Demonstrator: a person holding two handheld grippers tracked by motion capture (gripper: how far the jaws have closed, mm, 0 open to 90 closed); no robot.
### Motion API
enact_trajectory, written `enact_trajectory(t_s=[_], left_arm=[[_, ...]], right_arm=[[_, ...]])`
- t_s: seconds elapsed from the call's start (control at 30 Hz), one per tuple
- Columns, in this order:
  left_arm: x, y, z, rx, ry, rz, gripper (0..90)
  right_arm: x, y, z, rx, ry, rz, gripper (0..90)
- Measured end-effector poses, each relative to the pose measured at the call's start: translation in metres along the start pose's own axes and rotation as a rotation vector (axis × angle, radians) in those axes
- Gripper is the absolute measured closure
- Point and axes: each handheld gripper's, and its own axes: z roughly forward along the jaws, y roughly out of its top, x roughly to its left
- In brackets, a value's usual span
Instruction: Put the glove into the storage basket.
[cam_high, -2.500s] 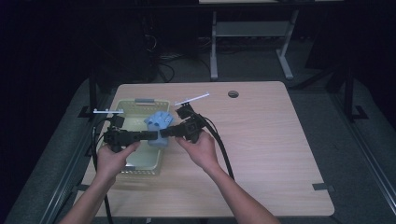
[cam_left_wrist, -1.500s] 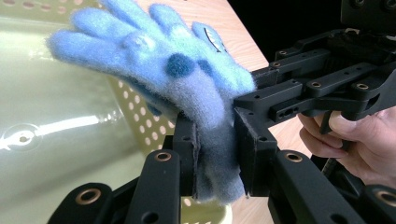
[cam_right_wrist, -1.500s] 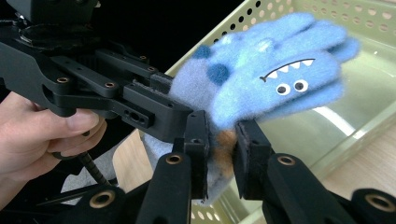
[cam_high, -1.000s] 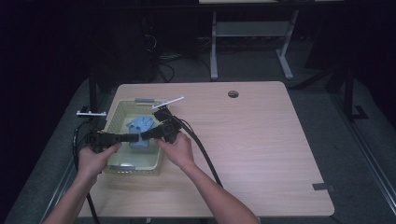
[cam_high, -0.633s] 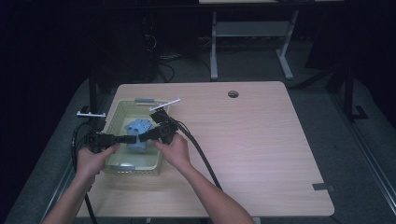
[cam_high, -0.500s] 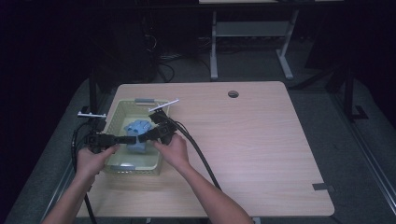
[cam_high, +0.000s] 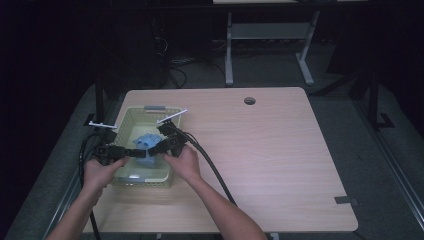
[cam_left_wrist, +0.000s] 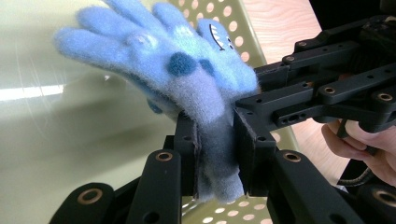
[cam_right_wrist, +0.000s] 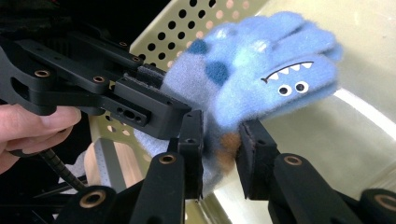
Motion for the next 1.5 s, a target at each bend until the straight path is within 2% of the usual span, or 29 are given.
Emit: enact_trajectory(t_s=[0.23, 0.37, 0.43, 0.47, 0.5, 0.53, 0.7, 0.73, 0.77, 0.87, 0.9, 0.97, 1.1, 1.13, 1.23, 1.3, 1.43, 1.47, 1.5], left_arm=[[0.001, 0.0, 0.003, 0.009, 0.019, -0.003, 72.0], [0.002, 0.0, 0.006, 0.015, 0.039, -0.005, 72.1], [0.001, 0.001, 0.007, 0.024, 0.055, -0.007, 72.1], [0.001, 0.002, 0.009, 0.034, 0.077, -0.005, 72.2], [0.001, 0.002, 0.009, 0.034, 0.077, -0.005, 72.2], [0.001, 0.003, 0.011, 0.042, 0.102, -0.01, 72.2], [0.002, 0.003, 0.017, 0.076, 0.138, -0.014, 72.1], [0.002, 0.004, 0.019, 0.087, 0.143, -0.012, 72.1], [0.001, 0.004, 0.021, 0.113, 0.176, 0.006, 71.4], [-0.002, 0.005, 0.023, 0.133, 0.201, 0.013, 70.4], [-0.003, 0.005, 0.024, 0.136, 0.213, 0.009, 68.9], [-0.005, 0.006, 0.024, 0.156, 0.247, 0.031, 63.8], [-0.006, 0.007, 0.022, 0.141, 0.268, 0.025, 58.2], [-0.006, 0.008, 0.019, 0.126, 0.272, 0.019, 58.1], [-0.006, 0.011, 0.013, 0.121, 0.281, 0.031, 58.7], [-0.007, 0.011, 0.013, 0.118, 0.282, 0.032, 62.9], [-0.01, 0.013, 0.02, 0.132, 0.29, 0.038, 65.9], [-0.01, 0.013, 0.024, 0.146, 0.297, 0.046, 65.9], [-0.013, 0.012, 0.031, 0.18, 0.323, 0.057, 65.6]], right_arm=[[-0.003, 0.0, 0.001, 0.02, -0.011, 0.008, 71.4], [-0.004, 0.0, 0.001, 0.028, -0.031, -0.003, 71.1], [-0.005, 0.0, -0.001, 0.033, -0.041, 0.003, 71.1], [-0.005, 0.0, -0.002, 0.033, -0.042, 0.007, 71.1], [-0.005, 0.0, -0.003, 0.029, -0.051, 0.006, 71.1], [-0.005, 0.0, -0.005, 0.027, -0.052, -0.002, 71.3], [-0.005, 0.0, -0.01, 0.016, -0.047, -0.003, 71.2], [-0.005, 0.0, -0.01, 0.015, -0.045, -0.005, 71.2], [-0.004, -0.001, -0.011, 0.008, -0.042, -0.009, 71.2], [-0.003, -0.001, -0.013, 0.005, -0.04, -0.013, 71.2], [-0.002, 0.0, -0.014, 0.0, -0.039, -0.017, 71.2], [-0.001, 0.0, -0.017, -0.008, -0.038, -0.019, 71.2], [-0.001, 0.0, -0.02, -0.014, -0.034, -0.024, 71.1], [-0.001, -0.001, -0.021, -0.018, -0.032, -0.025, 71.0], [-0.002, -0.002, -0.024, -0.024, -0.028, -0.02, 71.0], [-0.002, -0.002, -0.025, -0.027, -0.028, -0.021, 70.9], [-0.003, -0.002, -0.029, -0.037, -0.026, -0.02, 70.6], [-0.004, -0.002, -0.03, -0.037, -0.028, -0.021, 70.5], [-0.004, -0.003, -0.032, -0.044, -0.028, -0.025, 70.3]])
